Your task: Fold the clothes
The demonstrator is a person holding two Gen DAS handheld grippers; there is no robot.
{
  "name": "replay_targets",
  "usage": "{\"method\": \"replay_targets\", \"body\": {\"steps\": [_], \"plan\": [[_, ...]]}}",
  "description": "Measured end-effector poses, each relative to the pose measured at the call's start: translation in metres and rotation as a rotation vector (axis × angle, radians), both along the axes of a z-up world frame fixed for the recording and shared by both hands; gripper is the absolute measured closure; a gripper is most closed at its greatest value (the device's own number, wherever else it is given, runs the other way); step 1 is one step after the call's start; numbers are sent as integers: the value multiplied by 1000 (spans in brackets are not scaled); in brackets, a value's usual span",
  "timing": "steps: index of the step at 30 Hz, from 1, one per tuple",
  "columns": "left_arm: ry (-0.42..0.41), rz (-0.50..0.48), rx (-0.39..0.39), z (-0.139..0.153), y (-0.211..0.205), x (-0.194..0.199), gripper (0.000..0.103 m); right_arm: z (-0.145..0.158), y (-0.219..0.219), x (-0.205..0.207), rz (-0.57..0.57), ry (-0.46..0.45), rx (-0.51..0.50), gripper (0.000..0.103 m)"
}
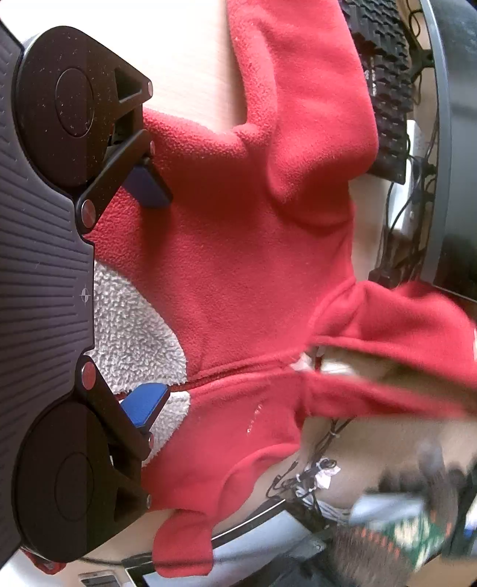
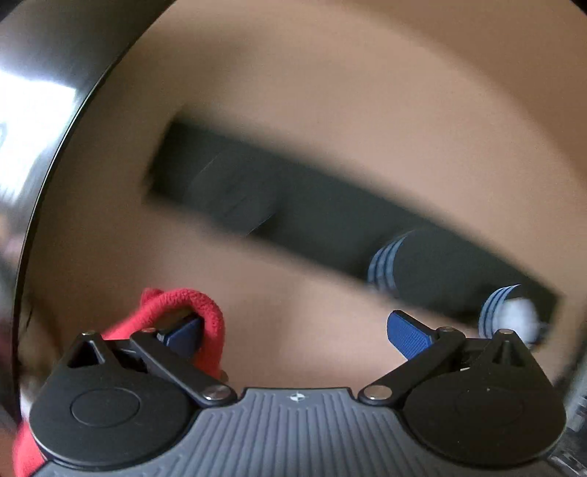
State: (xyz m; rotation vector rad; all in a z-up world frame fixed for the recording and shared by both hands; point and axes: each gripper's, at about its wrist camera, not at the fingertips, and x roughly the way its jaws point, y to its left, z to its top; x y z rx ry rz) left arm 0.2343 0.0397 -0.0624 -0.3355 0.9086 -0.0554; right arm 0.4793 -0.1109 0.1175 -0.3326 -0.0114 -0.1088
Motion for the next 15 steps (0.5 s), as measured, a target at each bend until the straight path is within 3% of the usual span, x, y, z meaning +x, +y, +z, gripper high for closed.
{"method": "replay_targets", "body": {"steps": [3, 4, 6, 8, 12, 15], "plan": [[5, 1, 1, 0, -1, 2, 0, 7, -19, -21, -65, -117, 43, 0], [7, 1, 6, 0, -2, 4, 0, 5, -22, -16, -72, -78, 31, 0], [30, 6, 27, 1, -6, 8, 0, -2, -24, 5, -58, 105, -26, 0], [60, 6, 56, 2, -11, 13, 0, -10, -33, 11, -21, 235, -16, 0], [92, 10, 87, 2, -15, 17, 0, -18, -56, -22, 69, 353, 51, 0], [104, 5, 124, 1, -19, 19, 0, -36, -64, -52, 177, 543, 176, 0]]}}
